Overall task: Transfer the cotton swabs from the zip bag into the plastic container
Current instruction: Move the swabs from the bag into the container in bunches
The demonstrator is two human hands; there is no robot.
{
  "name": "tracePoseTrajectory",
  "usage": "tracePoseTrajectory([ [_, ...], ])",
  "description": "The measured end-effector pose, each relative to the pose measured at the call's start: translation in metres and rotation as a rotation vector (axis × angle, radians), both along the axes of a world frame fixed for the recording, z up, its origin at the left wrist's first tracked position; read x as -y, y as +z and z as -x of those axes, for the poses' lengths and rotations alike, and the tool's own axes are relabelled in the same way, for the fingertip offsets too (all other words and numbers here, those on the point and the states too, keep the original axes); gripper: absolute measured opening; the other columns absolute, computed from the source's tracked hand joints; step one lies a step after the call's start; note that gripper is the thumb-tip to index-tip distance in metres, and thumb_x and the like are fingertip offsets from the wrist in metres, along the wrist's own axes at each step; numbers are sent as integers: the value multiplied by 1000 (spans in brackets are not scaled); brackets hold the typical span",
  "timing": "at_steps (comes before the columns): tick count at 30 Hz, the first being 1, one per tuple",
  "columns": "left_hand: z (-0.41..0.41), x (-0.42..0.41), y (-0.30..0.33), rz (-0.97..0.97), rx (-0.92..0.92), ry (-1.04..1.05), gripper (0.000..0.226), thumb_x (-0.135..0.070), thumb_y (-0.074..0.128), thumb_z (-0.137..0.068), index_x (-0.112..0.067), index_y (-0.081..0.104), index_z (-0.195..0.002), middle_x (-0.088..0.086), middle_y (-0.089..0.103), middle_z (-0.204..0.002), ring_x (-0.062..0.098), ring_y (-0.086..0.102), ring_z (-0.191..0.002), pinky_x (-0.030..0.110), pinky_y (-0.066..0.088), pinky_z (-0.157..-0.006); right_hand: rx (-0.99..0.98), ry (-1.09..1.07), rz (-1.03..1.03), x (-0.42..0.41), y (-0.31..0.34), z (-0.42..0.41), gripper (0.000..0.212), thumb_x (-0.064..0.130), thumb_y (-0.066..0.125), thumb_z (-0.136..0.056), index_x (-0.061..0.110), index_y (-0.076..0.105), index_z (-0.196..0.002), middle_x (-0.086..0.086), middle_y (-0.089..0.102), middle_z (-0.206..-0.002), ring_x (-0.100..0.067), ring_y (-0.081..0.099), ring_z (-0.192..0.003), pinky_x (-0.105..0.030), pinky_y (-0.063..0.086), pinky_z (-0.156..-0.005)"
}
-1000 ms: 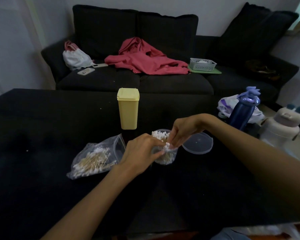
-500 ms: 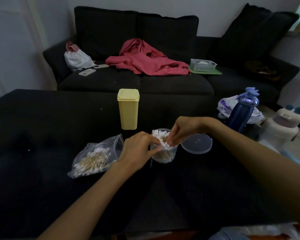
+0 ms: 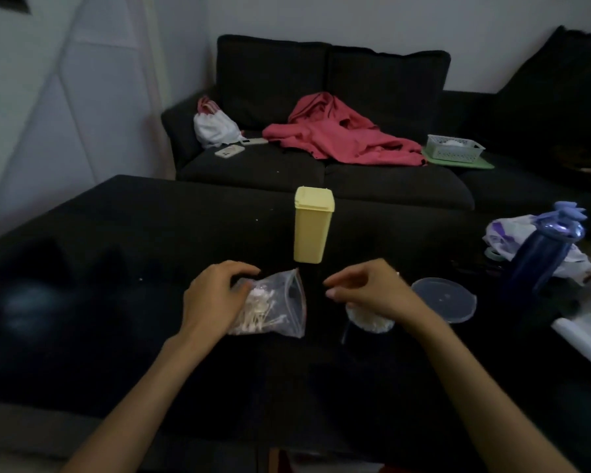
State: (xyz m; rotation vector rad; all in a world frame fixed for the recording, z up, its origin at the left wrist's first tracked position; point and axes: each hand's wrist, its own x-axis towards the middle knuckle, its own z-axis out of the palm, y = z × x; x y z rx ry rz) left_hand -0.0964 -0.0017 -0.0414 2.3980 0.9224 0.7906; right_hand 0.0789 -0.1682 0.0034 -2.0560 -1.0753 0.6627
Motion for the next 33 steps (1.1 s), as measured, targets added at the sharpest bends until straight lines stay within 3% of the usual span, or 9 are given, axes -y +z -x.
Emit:
tracePoseTrajectory([
  [3,16,-12,-12,63,-51,86,30,-28,59,-91,-30,61,-121,-6,63,-121,12,58,-109,31,49,-82,14,-43,-52,-21,-35,24,24,20,65,-88,15,69,-111,-1,71,-102,-7,65,-89,-18,53,-74],
  [8,17,-19,-26,270,-286,90,73,-57,47,-91,-15,28,-147,2,43,-147,21,47,-128,39,43,-99,60,-25,-4,-38,-69,46,47,41,61,-88,16,57,-127,1,64,-118,-9,59,-104,-18,44,-86],
  [11,12,-19,-29,365,-325,18,88,-68,48,-83,-14,24,-149,4,43,-145,22,48,-127,39,44,-99,146,34,-13,-42,-72,48,26,28,67,-86,18,66,-110,1,68,-107,-6,60,-93,-17,46,-81],
  [14,7,-24,-31,418,-353,2,75,-67,55,-80,-19,45,-137,1,60,-123,18,60,-108,32,49,-84,29,58,-55,-41,-61,39,10,21,66,-87,19,72,-94,6,72,-90,-2,65,-84,-19,51,-79],
  [18,6,-30,-35,555,-330,-136,41,-55,61,-83,-15,70,-89,2,71,-89,18,68,-85,29,49,-73,-414,-49,-59,-30,-44,29,29,29,46,-98,12,70,-94,0,70,-80,-6,66,-72,-16,54,-67],
  [21,3,-29,-33,579,-285,-186,23,-41,63,-87,-20,71,-93,1,71,-93,17,67,-89,37,52,-86,-447,-75,18,-24,-46,27,23,17,50,-97,2,65,-104,-8,67,-81,-10,65,-66,-17,55,-64],
  [25,-1,-24,-32,614,-224,-257,19,-23,60,-90,-9,68,-102,14,68,-105,25,65,-98,43,49,-92,-352,-58,78,-24,-51,27,19,10,62,-89,-2,69,-103,-10,69,-79,-6,63,-57,-13,53,-57],
  [28,-2,-20,-31,666,-187,-303,22,-10,55,-93,-11,65,-113,10,67,-109,18,64,-99,30,51,-85,-286,-112,79,-26,-53,29,23,7,68,-84,-4,68,-104,-10,68,-75,-7,62,-54,-12,50,-52],
  [33,-2,-17,-26,720,-203,-345,27,1,46,-93,-14,63,-107,1,65,-96,6,61,-81,13,46,-65,-337,-52,95,-29,-50,37,24,14,75,-78,9,63,-99,-11,70,-82,-8,64,-64,-13,51,-55],
])
